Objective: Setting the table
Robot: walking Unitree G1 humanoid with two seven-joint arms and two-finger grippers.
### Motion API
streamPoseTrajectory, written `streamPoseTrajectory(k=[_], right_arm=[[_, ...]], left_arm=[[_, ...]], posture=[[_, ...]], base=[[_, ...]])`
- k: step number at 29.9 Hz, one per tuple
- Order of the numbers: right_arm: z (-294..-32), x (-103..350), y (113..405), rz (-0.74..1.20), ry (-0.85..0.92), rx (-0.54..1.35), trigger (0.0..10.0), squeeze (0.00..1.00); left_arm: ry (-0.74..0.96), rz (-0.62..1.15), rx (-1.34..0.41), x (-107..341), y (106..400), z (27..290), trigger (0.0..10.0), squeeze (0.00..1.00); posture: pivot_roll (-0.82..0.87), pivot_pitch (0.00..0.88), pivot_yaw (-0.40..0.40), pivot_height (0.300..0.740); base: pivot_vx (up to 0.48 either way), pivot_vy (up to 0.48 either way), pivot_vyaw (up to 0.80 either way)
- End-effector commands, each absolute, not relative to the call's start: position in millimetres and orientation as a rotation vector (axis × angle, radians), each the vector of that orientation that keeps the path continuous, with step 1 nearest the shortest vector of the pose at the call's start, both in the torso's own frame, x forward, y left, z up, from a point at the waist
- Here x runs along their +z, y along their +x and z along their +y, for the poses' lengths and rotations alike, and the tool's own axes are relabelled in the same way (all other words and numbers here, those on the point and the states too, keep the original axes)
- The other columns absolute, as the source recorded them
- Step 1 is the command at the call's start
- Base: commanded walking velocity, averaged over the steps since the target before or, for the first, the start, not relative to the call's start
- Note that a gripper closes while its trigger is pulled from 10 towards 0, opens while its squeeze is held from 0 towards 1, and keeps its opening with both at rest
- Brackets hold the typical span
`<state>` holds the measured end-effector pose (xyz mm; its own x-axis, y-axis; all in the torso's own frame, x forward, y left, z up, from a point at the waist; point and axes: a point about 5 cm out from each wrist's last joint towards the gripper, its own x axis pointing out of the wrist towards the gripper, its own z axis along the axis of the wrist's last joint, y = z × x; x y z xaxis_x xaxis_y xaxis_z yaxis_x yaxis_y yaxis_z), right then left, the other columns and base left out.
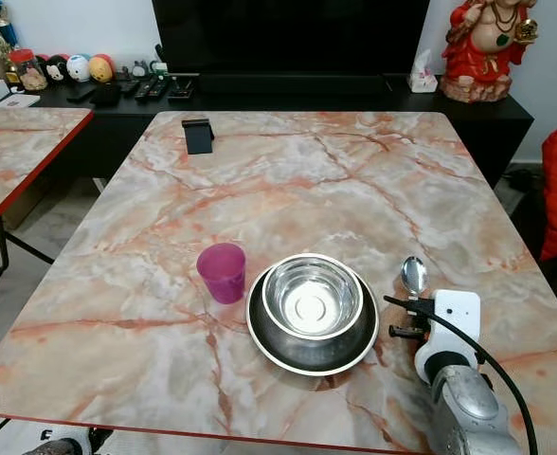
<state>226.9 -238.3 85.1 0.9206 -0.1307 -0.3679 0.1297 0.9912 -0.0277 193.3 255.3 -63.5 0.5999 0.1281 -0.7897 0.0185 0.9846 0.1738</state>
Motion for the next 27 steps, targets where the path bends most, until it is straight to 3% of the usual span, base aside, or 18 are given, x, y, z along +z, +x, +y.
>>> streamPoseTrajectory(k=[1,27], right_arm=[[-241,82,225,0.378,-0.008,-0.139,10.0,0.00],[-237,84,229,0.306,-0.084,-0.059,10.0,0.00]], left_arm=[[0.176,0.937,0.067,-64,191,258,10.0,0.00],[0.172,0.942,0.051,-69,190,243,10.0,0.00]], posture=[[-0.06,0.000,0.034,0.731],[-0.06,0.000,0.033,0.731]], base=[[0.000,0.000,0.00],[0.000,0.000,0.00]])
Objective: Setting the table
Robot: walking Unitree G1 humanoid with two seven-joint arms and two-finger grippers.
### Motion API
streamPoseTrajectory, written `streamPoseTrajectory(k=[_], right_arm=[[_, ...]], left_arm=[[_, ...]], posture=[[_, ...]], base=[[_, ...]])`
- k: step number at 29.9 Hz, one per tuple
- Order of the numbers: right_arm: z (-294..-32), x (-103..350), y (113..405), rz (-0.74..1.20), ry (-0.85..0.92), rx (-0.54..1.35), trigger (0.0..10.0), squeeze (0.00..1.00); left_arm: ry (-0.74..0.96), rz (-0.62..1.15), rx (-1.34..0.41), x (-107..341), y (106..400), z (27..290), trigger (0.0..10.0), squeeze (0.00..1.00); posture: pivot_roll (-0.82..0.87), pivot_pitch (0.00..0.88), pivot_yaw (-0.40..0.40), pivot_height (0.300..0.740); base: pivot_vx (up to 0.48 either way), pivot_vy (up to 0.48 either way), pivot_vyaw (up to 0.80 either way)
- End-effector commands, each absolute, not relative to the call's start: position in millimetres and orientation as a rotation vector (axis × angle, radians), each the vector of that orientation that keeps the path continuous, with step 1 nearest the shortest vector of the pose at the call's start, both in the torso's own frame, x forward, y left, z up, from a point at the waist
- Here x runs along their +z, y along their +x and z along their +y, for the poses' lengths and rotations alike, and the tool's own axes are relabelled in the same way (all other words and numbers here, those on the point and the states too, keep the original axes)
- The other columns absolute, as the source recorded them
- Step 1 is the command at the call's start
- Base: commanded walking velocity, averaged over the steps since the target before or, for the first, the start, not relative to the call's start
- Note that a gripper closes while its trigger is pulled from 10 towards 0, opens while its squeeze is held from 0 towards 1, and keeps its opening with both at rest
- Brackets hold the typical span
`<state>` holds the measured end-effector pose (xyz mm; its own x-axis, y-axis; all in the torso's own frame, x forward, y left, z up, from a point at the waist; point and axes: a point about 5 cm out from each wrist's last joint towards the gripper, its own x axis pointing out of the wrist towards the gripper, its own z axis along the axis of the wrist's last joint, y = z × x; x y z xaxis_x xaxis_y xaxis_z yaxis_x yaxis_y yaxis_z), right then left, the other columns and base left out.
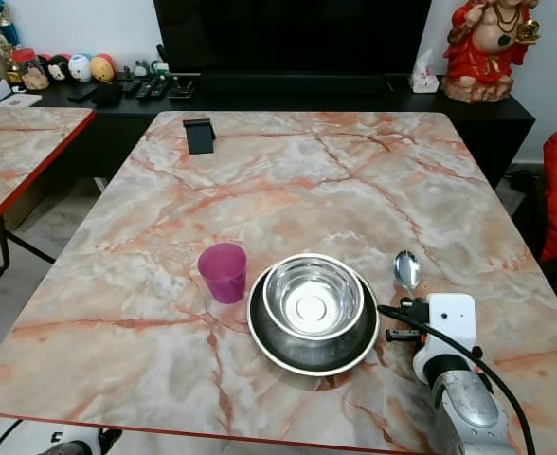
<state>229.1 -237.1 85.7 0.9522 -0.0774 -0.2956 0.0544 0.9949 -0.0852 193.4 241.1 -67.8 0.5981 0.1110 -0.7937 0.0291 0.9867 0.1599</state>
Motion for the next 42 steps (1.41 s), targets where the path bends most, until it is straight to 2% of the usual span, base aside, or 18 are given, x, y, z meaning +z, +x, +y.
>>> streamPoseTrajectory(k=[1,38,39,42], right_arm=[[-236.6,84.3,229.0,0.305,-0.084,-0.057,10.0,0.00],[-233.0,75.7,229.9,0.313,-0.092,-0.035,10.0,0.00],[-233.2,75.3,231.3,0.312,-0.089,-0.038,10.0,0.16],[-233.3,75.2,233.8,0.308,-0.084,-0.046,10.0,0.18]], left_arm=[[0.172,0.942,0.051,-69.4,189.9,242.6,10.0,0.00],[0.171,0.948,0.055,-69.7,187.9,244.9,10.0,0.00],[0.171,0.949,0.054,-69.7,187.9,244.9,10.0,0.00],[0.171,0.949,0.053,-69.6,188.2,244.8,10.0,0.00]], posture=[[-0.06,0.000,0.033,0.731],[-0.06,0.000,0.026,0.731],[-0.05,0.000,0.025,0.731],[-0.05,0.000,0.027,0.731]], base=[[0.000,0.000,0.00],[0.000,0.000,0.00],[0.000,0.000,0.00],[0.000,0.000,0.00]])
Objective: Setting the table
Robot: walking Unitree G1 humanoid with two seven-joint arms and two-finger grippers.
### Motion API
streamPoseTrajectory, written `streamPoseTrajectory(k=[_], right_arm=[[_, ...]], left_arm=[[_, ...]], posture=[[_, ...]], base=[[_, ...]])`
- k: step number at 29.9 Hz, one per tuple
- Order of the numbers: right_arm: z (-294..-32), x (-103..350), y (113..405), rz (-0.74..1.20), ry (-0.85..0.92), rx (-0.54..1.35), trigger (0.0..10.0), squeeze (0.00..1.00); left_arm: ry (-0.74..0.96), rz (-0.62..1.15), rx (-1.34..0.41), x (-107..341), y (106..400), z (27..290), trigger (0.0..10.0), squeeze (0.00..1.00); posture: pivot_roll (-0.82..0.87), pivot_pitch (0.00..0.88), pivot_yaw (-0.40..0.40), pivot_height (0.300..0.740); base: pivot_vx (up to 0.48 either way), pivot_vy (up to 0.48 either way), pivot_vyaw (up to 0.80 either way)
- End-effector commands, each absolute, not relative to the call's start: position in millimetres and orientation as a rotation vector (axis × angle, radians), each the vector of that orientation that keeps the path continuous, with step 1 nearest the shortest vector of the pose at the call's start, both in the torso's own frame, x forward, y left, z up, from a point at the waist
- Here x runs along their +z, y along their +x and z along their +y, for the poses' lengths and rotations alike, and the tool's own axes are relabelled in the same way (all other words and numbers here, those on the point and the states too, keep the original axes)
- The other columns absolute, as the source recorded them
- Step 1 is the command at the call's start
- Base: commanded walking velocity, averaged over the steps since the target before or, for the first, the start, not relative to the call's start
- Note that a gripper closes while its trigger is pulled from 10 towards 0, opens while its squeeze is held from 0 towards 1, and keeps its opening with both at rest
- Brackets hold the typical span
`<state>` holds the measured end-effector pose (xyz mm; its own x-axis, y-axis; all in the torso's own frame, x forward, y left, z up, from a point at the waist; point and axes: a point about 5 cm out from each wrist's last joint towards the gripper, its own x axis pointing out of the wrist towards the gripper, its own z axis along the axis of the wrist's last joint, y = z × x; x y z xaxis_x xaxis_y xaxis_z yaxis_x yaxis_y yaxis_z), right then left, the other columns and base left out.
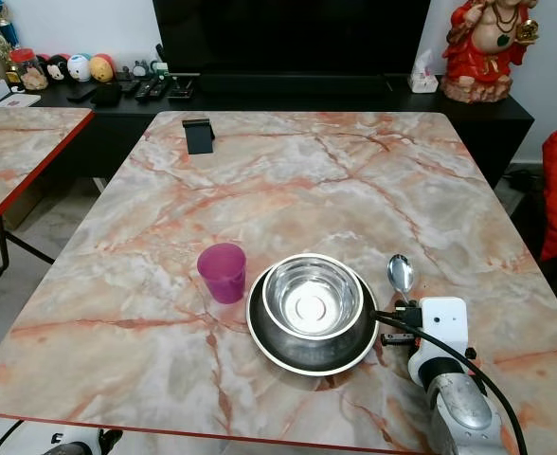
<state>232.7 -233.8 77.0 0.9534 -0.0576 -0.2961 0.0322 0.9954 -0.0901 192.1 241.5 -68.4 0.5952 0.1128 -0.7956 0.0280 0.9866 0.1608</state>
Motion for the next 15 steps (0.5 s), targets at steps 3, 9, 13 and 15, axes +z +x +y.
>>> streamPoseTrajectory(k=[3,9,13,15], right_arm=[[-232.9,75.3,234.6,0.306,-0.085,-0.046,10.0,0.18],[-232.2,76.0,236.0,0.301,-0.083,-0.047,10.0,0.18],[-231.9,75.4,236.6,0.301,-0.085,-0.048,10.0,0.17],[-231.6,75.4,236.7,0.301,-0.084,-0.048,10.0,0.16]], left_arm=[[0.172,0.949,0.052,-69.7,188.2,244.7,10.0,0.00],[0.172,0.949,0.052,-69.6,188.2,244.8,10.0,0.00],[0.173,0.949,0.053,-69.5,188.2,245.0,10.0,0.00],[0.174,0.949,0.053,-69.3,188.3,245.6,10.0,0.00]], posture=[[-0.05,0.000,0.025,0.731],[-0.05,0.000,0.025,0.731],[-0.05,0.000,0.027,0.731],[-0.05,0.000,0.027,0.731]], base=[[0.000,0.000,0.00],[0.000,0.000,0.00],[0.000,0.000,0.00],[0.000,0.000,0.00]])
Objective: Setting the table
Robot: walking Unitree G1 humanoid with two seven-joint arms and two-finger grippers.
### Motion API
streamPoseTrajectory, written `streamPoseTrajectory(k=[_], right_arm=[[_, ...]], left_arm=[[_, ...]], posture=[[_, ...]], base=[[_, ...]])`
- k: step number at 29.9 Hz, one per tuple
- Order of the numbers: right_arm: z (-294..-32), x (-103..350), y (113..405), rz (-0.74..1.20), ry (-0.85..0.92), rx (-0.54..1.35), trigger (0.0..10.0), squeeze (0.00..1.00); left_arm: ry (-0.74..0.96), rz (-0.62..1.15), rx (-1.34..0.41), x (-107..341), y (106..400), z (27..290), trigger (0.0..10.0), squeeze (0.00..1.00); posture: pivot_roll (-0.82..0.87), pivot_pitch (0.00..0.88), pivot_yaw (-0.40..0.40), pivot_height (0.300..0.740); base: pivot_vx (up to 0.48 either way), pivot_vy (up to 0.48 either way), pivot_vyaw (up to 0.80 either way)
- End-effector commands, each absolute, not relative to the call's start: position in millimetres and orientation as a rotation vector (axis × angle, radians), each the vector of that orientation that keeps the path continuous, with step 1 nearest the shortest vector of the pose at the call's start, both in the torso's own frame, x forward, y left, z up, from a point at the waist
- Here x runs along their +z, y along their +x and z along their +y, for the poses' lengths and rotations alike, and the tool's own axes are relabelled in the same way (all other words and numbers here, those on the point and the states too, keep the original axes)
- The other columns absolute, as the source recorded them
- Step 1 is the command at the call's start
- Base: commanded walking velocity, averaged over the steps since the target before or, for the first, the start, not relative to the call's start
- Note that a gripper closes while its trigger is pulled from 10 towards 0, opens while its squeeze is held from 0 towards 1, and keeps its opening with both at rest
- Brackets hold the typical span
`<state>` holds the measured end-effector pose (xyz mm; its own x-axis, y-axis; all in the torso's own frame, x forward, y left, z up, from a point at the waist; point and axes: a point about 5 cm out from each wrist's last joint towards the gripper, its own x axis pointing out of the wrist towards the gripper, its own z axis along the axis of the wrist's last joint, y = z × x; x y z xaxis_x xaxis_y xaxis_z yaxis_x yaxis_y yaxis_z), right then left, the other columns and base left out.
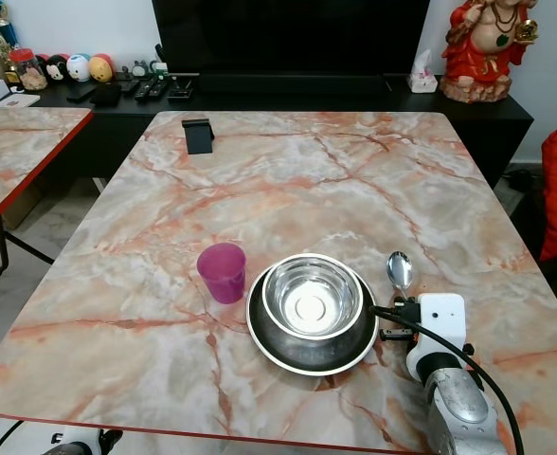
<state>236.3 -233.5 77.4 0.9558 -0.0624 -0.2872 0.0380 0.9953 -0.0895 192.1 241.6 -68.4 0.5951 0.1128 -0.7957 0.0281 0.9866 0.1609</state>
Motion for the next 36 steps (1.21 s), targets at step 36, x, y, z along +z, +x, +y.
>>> streamPoseTrajectory(k=[36], right_arm=[[-231.2,75.7,241.0,0.297,-0.086,-0.047,10.0,0.20]], left_arm=[[0.180,0.948,0.052,-68.8,189.0,246.5,10.0,0.00]], posture=[[-0.05,0.000,0.026,0.731]], base=[[0.000,0.000,0.00]])
